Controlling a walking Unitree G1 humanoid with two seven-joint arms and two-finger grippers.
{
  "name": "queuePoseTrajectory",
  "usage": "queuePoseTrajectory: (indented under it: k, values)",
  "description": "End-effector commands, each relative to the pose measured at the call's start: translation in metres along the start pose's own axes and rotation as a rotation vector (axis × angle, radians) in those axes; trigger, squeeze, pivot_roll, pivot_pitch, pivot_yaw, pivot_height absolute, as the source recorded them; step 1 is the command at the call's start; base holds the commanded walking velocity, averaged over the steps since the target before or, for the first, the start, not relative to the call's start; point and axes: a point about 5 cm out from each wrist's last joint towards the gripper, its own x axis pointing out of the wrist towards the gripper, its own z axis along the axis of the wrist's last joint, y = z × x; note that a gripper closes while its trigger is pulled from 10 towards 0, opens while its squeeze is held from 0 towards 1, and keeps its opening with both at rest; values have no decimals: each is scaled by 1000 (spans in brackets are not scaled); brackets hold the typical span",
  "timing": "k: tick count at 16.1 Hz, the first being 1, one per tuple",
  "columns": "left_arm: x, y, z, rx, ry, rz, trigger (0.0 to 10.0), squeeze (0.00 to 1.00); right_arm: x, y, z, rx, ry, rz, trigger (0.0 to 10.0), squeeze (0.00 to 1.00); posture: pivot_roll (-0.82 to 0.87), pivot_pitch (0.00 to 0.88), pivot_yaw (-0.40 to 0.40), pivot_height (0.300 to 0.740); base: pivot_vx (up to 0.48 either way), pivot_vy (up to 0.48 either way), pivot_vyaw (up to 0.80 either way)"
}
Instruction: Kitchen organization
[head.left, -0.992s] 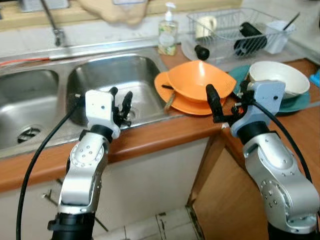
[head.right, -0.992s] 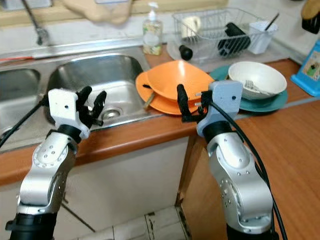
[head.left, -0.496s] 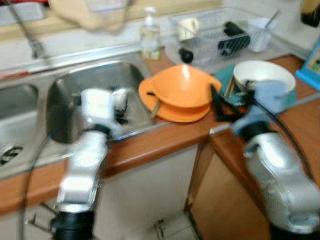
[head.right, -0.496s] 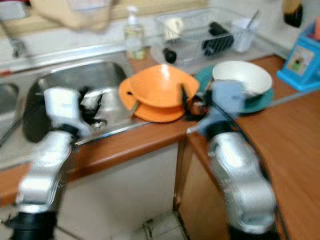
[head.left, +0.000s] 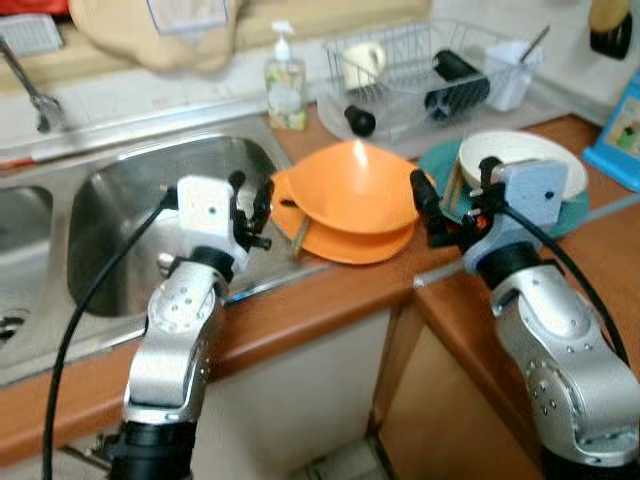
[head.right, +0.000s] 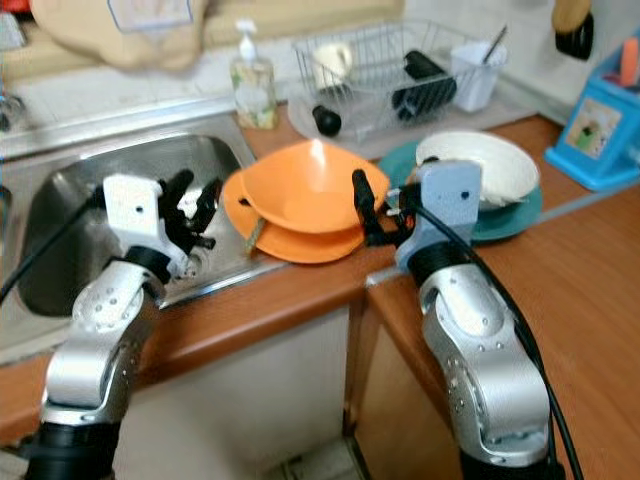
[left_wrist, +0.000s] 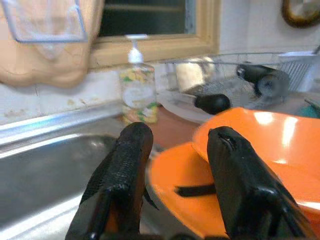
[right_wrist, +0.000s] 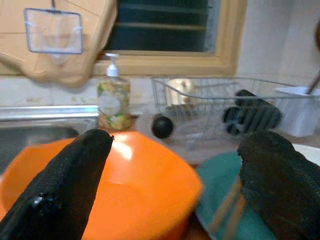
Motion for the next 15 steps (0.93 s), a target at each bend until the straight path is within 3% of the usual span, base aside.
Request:
queuePoseTrajectory:
  k: [1, 8, 10, 11, 15]
  values:
    - [-2, 8, -1, 12, 14, 37, 10000, 0, 0, 7, 2, 4, -15, 34, 10000, 0, -137, 0, 59, 740, 0, 0, 0]
    - [-3, 8, -6, 5, 31, 51, 10000, 0, 1, 1, 3, -14, 2, -1, 10000, 0, -146, 0, 64, 740, 0, 0, 0]
    - [-2, 8, -7, 1, 31, 49, 10000, 0, 3, -7, 3, 26, 44, -36, 10000, 1000, -149, 0, 65, 740, 0, 0, 0]
    - [-2, 7, -8, -16, 36, 34, 10000, 0, 6, -12, 4, 96, 78, -61, 10000, 1000, -152, 0, 67, 740, 0, 0, 0]
    - [-5, 12, -7, 0, 34, -16, 10000, 0, 12, -18, 5, 171, 158, -50, 10000, 1000, -146, 0, 62, 740, 0, 0, 0]
